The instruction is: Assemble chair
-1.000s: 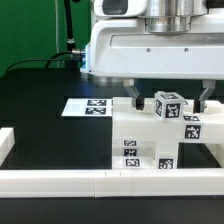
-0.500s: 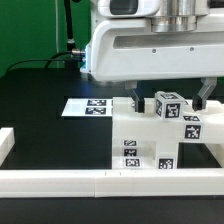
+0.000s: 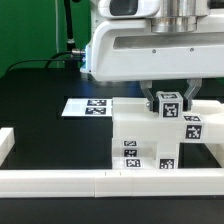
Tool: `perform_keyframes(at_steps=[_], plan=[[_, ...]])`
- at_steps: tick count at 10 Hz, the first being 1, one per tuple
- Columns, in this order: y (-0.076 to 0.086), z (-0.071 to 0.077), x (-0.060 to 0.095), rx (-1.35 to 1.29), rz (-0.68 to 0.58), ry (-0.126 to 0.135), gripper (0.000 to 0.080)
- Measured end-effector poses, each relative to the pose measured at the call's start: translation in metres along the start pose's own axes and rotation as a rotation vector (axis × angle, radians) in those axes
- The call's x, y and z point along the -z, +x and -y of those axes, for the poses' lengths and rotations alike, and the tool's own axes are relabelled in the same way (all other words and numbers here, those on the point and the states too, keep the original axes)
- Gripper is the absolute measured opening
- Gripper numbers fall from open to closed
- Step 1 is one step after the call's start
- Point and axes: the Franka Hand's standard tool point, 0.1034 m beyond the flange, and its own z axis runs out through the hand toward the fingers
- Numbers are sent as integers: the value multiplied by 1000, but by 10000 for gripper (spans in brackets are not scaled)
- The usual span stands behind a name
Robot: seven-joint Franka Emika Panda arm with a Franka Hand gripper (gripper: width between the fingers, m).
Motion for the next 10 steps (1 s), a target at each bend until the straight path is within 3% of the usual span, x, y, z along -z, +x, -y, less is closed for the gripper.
perform_keyframes(at_steps=[6,10], plan=[[0,-1,-1,-533,-13,19,268],[-2,-1,-1,-934,4,46,268]])
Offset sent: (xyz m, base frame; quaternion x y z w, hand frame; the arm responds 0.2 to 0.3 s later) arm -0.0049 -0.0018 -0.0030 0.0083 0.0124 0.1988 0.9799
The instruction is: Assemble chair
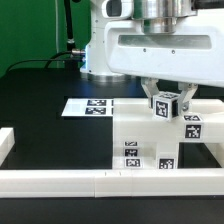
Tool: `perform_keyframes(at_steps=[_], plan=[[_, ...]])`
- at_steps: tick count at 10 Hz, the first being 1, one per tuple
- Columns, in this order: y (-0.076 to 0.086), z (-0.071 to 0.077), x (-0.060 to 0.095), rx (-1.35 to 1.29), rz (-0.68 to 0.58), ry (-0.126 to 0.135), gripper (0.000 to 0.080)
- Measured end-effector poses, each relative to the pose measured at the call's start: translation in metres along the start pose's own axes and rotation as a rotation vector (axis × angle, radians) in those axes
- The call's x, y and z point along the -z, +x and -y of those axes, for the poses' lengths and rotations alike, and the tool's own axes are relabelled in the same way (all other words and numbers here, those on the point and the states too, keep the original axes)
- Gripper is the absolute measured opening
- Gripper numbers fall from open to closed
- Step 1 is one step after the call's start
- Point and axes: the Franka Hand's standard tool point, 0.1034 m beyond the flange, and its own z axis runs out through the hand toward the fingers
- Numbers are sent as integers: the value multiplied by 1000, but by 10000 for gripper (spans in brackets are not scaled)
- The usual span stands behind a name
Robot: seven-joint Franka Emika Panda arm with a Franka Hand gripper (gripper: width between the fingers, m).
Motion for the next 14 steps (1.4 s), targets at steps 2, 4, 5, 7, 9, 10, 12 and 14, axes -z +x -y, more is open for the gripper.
perform_keyframes(at_steps=[2,4,5,7,9,10,12,14], plan=[[-1,0,0,-193,11,-14,268],[-1,0,0,-238,12,-12,268],[0,0,0,-203,13,-12,345],[-1,2,4,-38,25,-24,594],[0,2,4,78,25,-21,640],[0,1,4,209,26,-20,647],[-1,-1,3,447,28,-40,649],[-5,0,3,678,31,-54,649]])
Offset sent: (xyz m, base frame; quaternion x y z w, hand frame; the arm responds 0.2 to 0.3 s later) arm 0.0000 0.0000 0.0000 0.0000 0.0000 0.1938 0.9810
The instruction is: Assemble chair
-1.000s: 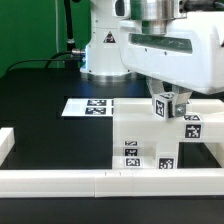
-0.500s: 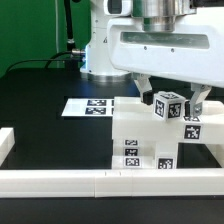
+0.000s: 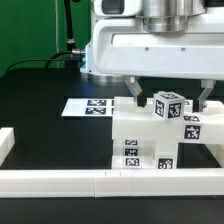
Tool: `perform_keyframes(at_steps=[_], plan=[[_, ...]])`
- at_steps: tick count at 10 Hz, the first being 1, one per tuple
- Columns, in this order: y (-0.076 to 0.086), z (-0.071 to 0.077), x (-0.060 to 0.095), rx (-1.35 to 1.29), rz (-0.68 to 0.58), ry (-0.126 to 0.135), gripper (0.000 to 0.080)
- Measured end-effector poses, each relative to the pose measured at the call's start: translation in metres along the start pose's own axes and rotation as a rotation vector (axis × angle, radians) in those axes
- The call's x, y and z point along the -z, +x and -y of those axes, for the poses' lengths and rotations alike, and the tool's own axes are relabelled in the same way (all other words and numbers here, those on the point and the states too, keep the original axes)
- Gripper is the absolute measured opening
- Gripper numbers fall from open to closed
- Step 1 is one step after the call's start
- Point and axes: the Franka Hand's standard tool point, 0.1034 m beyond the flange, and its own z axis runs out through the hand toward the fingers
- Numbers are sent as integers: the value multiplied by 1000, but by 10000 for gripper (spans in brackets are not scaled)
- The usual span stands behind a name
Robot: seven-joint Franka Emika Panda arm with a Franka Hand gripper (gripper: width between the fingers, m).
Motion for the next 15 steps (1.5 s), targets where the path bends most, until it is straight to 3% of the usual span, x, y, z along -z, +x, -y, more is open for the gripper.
perform_keyframes(at_steps=[5,7,9,10,11,13,15], plan=[[2,-6,0,505,1,-23,649],[2,-8,0,586,4,-31,649],[2,-8,0,577,4,-31,403],[2,-8,0,569,4,-31,403],[2,-9,0,554,4,-31,281],[2,-8,0,519,2,-28,281],[4,-10,0,310,-11,-5,281]])
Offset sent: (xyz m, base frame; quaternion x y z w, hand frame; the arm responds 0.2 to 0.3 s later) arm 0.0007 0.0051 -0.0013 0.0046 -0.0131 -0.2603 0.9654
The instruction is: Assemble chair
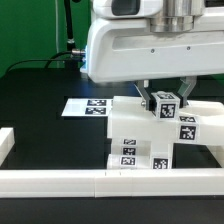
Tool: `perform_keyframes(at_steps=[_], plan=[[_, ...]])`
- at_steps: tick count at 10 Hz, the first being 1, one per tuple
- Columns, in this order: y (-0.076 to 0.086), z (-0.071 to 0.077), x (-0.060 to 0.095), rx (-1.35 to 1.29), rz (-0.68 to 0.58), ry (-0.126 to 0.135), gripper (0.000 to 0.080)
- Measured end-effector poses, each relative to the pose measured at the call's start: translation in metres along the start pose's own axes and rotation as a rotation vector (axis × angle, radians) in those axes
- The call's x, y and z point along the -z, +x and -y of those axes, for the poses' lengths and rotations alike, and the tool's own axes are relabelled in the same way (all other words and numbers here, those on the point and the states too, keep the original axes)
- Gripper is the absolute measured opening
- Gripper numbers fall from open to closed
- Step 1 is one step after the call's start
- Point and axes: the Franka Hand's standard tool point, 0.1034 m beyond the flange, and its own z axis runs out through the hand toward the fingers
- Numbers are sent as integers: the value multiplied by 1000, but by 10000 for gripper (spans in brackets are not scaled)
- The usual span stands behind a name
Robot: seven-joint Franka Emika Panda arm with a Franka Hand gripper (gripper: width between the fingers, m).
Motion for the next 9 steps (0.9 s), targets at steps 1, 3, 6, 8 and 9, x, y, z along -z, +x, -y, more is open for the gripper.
perform_keyframes(at_steps=[1,3,6,8,9], plan=[[0,0,0,-126,-6,12,281],[-2,-3,0,-317,-11,27,281],[-1,-4,0,-550,-9,30,281],[-2,-4,-1,-577,-7,28,323],[-2,-3,1,-567,-7,28,496]])
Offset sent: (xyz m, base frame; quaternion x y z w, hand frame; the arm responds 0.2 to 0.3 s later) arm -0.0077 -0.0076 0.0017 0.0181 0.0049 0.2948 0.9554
